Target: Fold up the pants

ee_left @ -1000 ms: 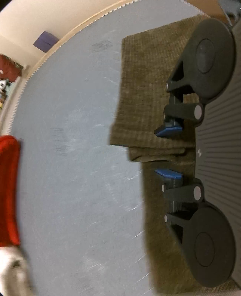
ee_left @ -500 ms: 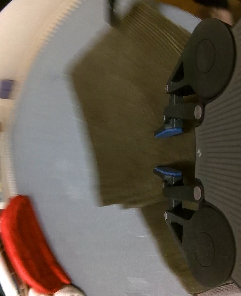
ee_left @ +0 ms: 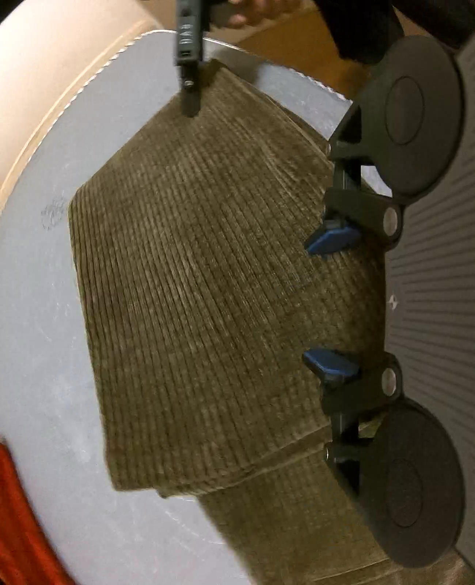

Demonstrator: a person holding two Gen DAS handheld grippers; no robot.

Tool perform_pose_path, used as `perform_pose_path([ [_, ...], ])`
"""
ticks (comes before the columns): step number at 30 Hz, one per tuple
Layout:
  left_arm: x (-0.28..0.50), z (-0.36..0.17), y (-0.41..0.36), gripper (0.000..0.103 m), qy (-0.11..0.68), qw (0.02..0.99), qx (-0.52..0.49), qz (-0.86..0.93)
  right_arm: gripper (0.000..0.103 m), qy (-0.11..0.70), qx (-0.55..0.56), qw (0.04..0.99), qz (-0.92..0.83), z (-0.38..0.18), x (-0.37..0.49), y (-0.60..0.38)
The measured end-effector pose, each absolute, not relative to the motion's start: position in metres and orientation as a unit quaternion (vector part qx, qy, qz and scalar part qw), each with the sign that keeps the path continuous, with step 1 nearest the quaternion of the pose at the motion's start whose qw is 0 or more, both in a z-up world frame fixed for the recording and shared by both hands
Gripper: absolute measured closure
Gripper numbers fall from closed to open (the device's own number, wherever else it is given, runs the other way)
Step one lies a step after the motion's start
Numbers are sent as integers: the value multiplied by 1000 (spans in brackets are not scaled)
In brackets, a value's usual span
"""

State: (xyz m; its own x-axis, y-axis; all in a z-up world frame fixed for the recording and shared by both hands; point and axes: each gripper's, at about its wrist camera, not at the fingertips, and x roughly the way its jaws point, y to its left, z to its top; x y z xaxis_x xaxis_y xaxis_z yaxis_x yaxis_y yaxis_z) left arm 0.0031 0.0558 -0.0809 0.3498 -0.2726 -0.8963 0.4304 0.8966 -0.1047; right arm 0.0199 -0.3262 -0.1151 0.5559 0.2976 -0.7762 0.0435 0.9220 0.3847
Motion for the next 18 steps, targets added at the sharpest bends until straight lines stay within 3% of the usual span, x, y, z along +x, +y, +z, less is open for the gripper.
perform_pose_path([
  [3,4,-75,55,36,529,820,67,-210,41,464,192,861,85,-114,19,-324],
  [4,9,-73,54,36,525,822,64,-209,58,465,200,857,94,-114,19,-323],
  [8,16,-51,55,34,492,844,37,-212,74,448,187,869,93,-100,13,-318],
  [12,18,-10,61,18,435,862,-70,-253,83,370,107,913,133,-54,-7,-281],
  [16,18,25,69,3,388,849,-164,-319,84,265,-31,937,227,-12,-46,-212],
  [18,19,33,70,1,379,840,-180,-344,84,232,-88,931,268,-5,-66,-180],
])
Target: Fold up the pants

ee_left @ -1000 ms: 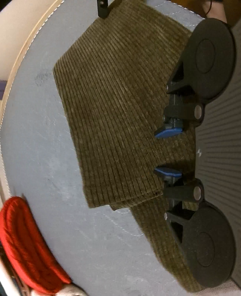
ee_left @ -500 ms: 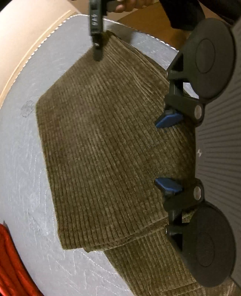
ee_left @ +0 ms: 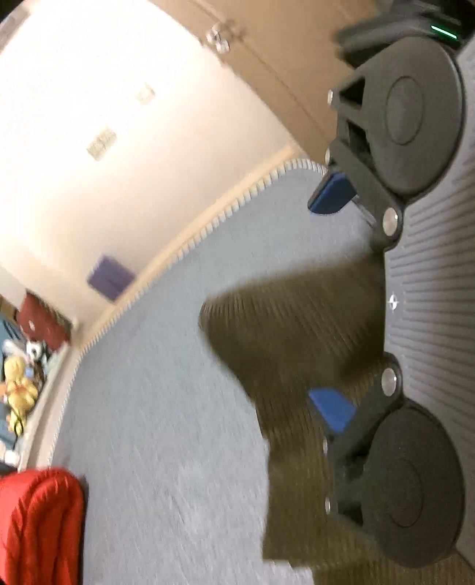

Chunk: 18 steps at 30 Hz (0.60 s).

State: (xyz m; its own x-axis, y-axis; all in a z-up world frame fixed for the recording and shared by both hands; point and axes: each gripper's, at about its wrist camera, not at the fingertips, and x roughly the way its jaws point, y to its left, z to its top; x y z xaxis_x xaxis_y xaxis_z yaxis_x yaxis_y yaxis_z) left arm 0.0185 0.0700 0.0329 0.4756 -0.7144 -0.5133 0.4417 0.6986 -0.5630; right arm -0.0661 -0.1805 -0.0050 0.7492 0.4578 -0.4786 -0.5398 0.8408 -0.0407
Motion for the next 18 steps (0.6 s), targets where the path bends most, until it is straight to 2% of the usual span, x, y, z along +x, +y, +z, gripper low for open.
perform_pose_path([
  [6,24,16,58,2,427,848,-119,-291,85,186,-200,899,342,-17,-101,-110],
  [7,26,8,59,9,438,851,-109,-269,86,184,-210,896,346,-18,-102,-104],
  [8,27,2,61,25,447,853,-100,-251,86,179,-221,893,350,-20,-103,-98],
  [9,31,-4,65,36,454,856,-90,-231,86,175,-231,890,352,-21,-103,-92],
  [10,34,-11,69,61,460,860,-78,-207,86,171,-242,888,352,-23,-104,-88],
  [11,40,-19,72,70,464,861,-69,-196,86,168,-255,885,352,-24,-105,-82],
  [15,44,-31,96,79,465,863,-78,-183,84,183,-264,869,376,-26,-95,-68],
  [18,37,-21,118,81,445,876,-75,-173,77,207,-192,856,432,-7,-78,-70],
])
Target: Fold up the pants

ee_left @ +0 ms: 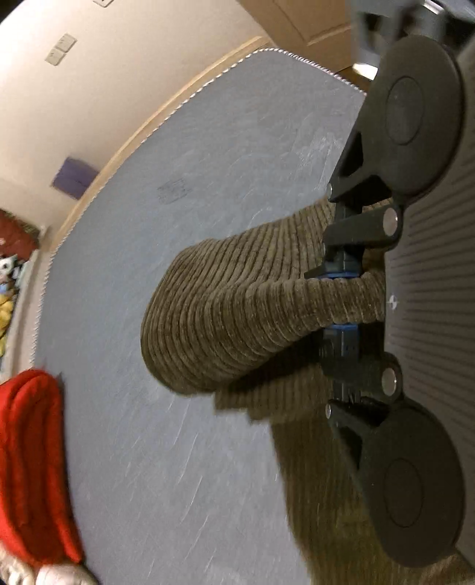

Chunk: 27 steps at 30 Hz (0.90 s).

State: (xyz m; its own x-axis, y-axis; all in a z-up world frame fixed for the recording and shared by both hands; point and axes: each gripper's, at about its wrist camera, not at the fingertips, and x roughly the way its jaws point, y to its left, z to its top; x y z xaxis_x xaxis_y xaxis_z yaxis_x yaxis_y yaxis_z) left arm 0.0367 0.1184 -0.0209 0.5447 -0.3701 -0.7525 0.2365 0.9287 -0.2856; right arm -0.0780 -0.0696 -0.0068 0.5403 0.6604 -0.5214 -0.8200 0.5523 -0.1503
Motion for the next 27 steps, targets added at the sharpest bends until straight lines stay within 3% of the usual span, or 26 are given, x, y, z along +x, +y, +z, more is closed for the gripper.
perform_pose_path([
  [2,30,-10,147,82,431,883,-95,-160,54,206,-126,854,461,12,-66,-79],
  [3,30,-6,165,82,426,886,-101,-151,52,212,-96,848,477,19,-58,-82],
  [5,24,2,201,82,420,892,-113,-124,36,198,-52,859,470,30,-45,-90],
  [9,11,0,276,82,433,888,-136,-80,31,223,8,870,440,30,-9,-98],
  [14,-3,-13,343,79,464,872,-155,-5,25,343,52,864,365,-12,43,-86],
  [15,-2,-14,352,74,473,867,-155,-1,24,371,65,857,353,-22,52,-81],
  [16,0,-17,356,55,483,862,-150,5,23,397,80,848,343,-32,59,-77],
  [17,1,-18,360,26,488,860,-147,11,22,421,97,837,335,-43,65,-74],
  [19,6,-21,367,8,478,863,-158,29,13,449,128,820,329,-57,75,-67],
  [27,37,-79,366,5,524,812,-256,-24,9,509,202,767,335,-92,100,-46],
])
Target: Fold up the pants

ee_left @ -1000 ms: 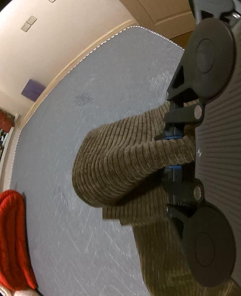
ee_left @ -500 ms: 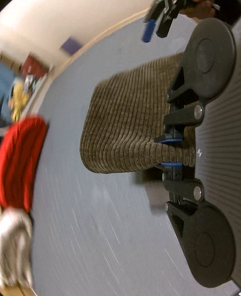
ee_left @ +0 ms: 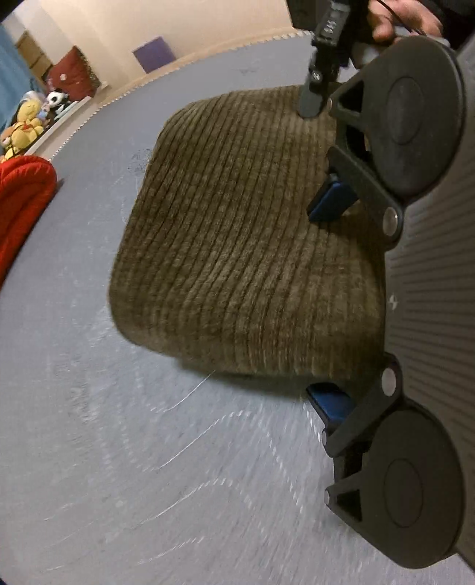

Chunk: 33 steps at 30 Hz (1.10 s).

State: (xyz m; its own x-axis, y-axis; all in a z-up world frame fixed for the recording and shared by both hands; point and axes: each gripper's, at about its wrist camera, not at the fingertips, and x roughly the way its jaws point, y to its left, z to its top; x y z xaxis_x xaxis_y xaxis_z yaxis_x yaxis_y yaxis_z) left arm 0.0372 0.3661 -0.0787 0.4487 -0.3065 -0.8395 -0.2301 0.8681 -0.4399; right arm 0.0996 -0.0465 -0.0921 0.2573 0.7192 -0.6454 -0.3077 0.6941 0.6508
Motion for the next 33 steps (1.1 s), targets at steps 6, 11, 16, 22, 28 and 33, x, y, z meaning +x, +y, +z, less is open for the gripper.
perform_pose_path([
  [6,47,-96,351,19,522,812,-258,-33,50,493,230,770,333,-89,101,-50],
  [11,55,-72,315,53,488,836,-241,-71,61,445,224,807,317,-58,87,-72],
  [16,80,-56,256,57,452,858,-213,-122,61,399,203,842,299,-32,97,-125],
  [22,112,-34,199,61,408,876,-200,-164,61,374,187,866,274,-2,125,-188],
  [28,137,-45,164,44,397,910,-84,-86,54,392,164,871,246,-13,176,-208],
  [33,139,-31,148,45,379,925,-15,-9,50,373,137,913,88,-31,199,-224],
])
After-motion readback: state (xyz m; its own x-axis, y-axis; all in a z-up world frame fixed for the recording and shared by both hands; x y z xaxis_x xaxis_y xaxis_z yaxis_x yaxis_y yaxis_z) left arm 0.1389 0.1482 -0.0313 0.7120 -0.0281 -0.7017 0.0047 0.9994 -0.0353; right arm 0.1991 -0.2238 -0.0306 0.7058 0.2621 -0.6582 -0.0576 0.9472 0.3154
